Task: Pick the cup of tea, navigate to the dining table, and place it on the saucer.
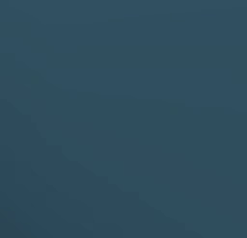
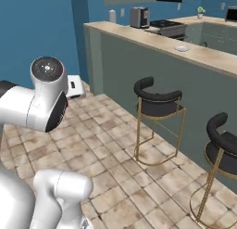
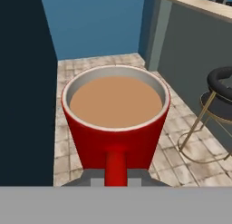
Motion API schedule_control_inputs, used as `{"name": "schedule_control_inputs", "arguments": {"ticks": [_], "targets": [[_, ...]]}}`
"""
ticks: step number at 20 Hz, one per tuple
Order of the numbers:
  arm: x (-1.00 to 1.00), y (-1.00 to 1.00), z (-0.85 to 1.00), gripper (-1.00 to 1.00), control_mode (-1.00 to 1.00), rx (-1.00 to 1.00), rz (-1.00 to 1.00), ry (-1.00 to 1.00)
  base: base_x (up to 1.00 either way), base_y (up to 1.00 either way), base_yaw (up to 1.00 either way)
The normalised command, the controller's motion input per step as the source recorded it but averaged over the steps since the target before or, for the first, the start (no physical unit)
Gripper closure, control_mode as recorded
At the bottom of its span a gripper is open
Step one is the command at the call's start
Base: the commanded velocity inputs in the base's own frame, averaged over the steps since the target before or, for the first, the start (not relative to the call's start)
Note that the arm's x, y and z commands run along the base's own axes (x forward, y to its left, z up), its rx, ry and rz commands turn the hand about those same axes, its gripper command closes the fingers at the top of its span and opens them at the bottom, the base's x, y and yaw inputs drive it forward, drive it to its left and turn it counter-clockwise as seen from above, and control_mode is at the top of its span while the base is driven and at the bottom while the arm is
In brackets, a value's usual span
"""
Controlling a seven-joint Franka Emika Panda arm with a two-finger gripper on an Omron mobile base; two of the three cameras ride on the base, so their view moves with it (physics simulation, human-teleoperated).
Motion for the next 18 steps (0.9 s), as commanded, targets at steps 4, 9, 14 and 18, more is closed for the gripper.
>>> {"name": "schedule_control_inputs", "arguments": {"ticks": [4, 9, 14, 18], "targets": [[0.0, 0.0, 0.0, 1.0, 1.0, 0.0, 0.0, 0.0, 1.0, 0.99, -0.38], [0.0, 0.0, 0.0, 1.0, 1.0, 0.0, 0.0, 0.0, 1.0, 1.0, -0.42], [0.0, 0.0, 0.0, 1.0, 1.0, 0.0, 0.0, 0.0, 1.0, 1.0, -0.42], [0.0, 0.0, 0.0, 1.0, 1.0, 0.0, 0.0, 0.0, 1.0, 0.97, -0.49]]}}
